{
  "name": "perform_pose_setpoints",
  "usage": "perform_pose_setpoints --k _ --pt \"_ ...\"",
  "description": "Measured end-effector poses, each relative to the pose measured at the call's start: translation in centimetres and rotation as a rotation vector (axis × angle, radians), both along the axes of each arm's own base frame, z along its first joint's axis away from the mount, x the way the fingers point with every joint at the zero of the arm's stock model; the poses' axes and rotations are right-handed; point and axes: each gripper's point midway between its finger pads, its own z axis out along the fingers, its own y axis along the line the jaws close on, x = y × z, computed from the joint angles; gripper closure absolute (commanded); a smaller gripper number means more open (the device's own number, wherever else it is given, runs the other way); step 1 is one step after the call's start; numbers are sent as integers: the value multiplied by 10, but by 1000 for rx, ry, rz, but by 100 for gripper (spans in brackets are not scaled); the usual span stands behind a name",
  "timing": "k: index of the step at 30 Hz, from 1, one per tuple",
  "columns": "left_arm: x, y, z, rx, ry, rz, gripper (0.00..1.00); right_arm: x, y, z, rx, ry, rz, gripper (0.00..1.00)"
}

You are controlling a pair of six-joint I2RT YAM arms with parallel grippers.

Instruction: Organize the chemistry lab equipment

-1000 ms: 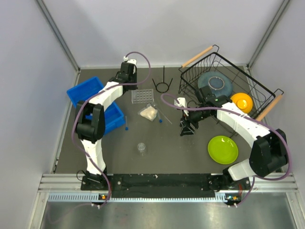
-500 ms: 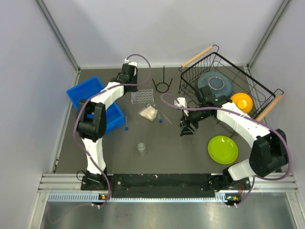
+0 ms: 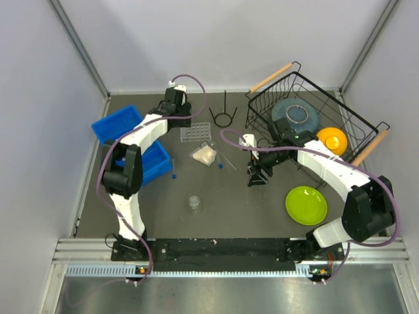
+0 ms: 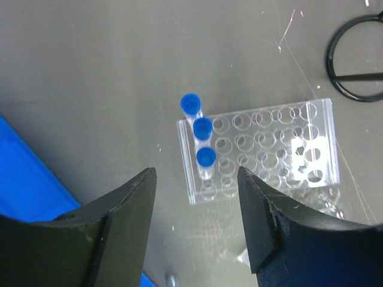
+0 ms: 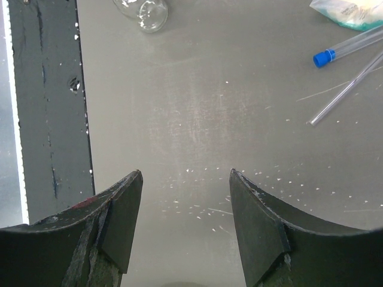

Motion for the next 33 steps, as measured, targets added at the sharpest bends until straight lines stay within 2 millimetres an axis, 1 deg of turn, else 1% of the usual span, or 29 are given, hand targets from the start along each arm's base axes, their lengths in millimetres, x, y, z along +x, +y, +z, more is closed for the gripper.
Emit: perform_pose_setpoints --k 2,5,8,10,11,12,13,16,17,18,20,22,24,26,28,29,30,33 --pt "-8 3 12 -4 -11 0 29 1 -1 -2 -7 3 -2 39" --pt "-22 7 41 -20 -57 0 22 0 -1 -3 -8 2 0 39" --pt "-49 14 84 -49 -134 1 14 -2 -2 -7 -9 11 3 39" --pt "-71 20 115 -74 -197 3 10 -4 -1 -7 -4 23 -2 39" --pt "-84 24 131 -89 -229 5 4 -4 0 -5 4 29 -4 39" --pt "-99 28 150 -108 -267 3 1 -5 1 -4 11 37 -6 39" --pt "-110 30 165 -125 -300 1 1 -5 2 -4 14 44 -9 39" --pt "-154 39 209 -198 -409 -7 1 -7 6 1 10 68 -26 39" --pt "-166 41 216 -217 -429 -13 1 -6 8 4 9 67 -31 39" --pt "-184 44 223 -248 -457 -19 1 -5 12 9 3 65 -39 39" --pt "-212 45 227 -302 -478 -35 1 -1 23 18 -5 49 -45 39" --pt "-237 44 219 -356 -478 -47 1 4 40 25 -22 33 -59 39" --pt "-262 44 200 -406 -453 -51 1 9 57 24 -46 21 -81 39" --pt "-282 46 180 -445 -423 -35 1 17 70 16 -91 16 -140 40" --pt "-299 49 162 -472 -397 -17 1 28 78 3 -144 22 -229 40" --pt "-304 50 157 -483 -391 -8 1 34 80 -4 -172 28 -274 40" --pt "-312 52 151 -495 -386 2 1 45 82 -13 -204 32 -331 41" --pt "-325 56 143 -525 -391 23 1 64 85 -33 -252 45 -433 43"
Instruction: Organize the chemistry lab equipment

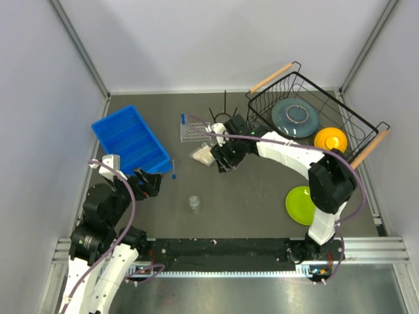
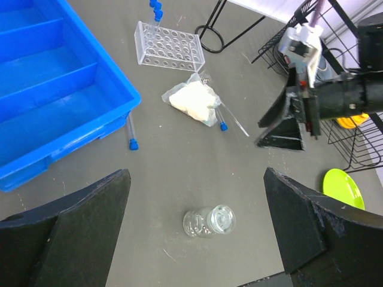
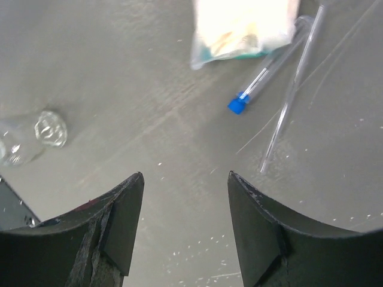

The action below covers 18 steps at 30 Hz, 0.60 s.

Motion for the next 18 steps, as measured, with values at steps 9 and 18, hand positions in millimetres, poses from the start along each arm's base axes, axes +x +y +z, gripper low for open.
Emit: perform_pose_setpoints --k 9,18 --pt "-8 2 -27 -43 66 26 1 41 23 -33 -33 30 -144 54" --pt "-6 1 -37 -51 94 32 1 67 23 -57 -104 -4 -221 59"
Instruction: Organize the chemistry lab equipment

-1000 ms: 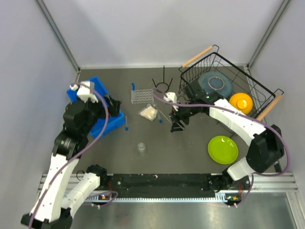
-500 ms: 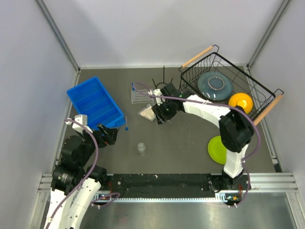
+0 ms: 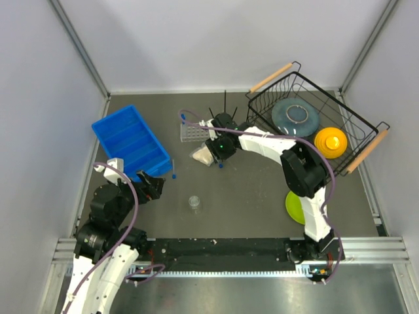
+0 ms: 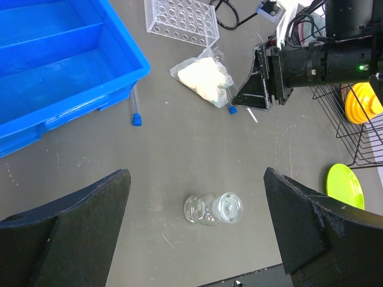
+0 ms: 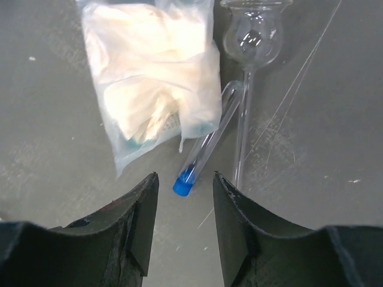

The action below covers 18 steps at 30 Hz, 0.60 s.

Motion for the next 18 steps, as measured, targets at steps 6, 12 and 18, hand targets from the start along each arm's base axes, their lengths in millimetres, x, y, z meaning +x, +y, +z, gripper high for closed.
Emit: perform_pose_setpoints --k 6,12,18 --pt "0 -1 0 -2 1 -4 1 7 -4 -15 -43 -6 -21 64" --pt "1 -5 3 -28 -6 -13 1 9 -8 -24 -74 -6 -37 69" --pt "2 -11 2 -66 -1 -31 1 12 -11 -24 -89 -18 -54 82"
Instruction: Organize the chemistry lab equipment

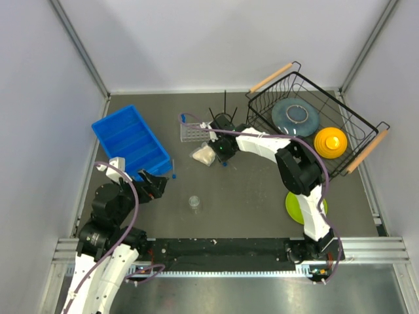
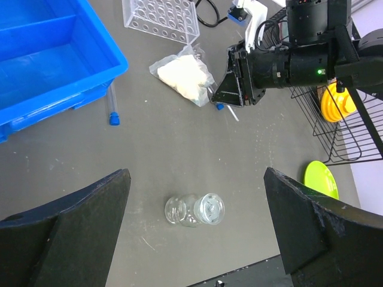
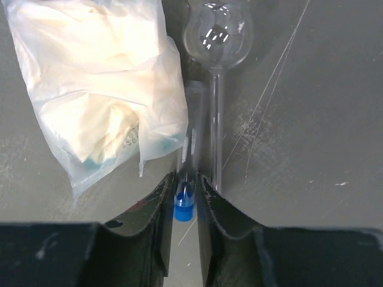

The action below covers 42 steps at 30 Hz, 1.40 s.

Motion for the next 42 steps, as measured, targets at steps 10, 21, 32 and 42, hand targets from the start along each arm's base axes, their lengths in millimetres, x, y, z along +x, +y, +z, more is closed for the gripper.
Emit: perform_pose_setpoints --k 10,21,32,42 --pt "4 -27 -23 -135 59 -88 1 -9 -2 1 31 23 -3 92" --pt "5 -58 -14 -276 79 -219 2 -42 -6 52 162 23 47 93" --pt "9 -95 -16 -406 146 -421 7 -103 -13 115 350 -10 312 92" --pt "14 -139 0 -483 239 -593 9 -179 -24 179 522 -87 792 91"
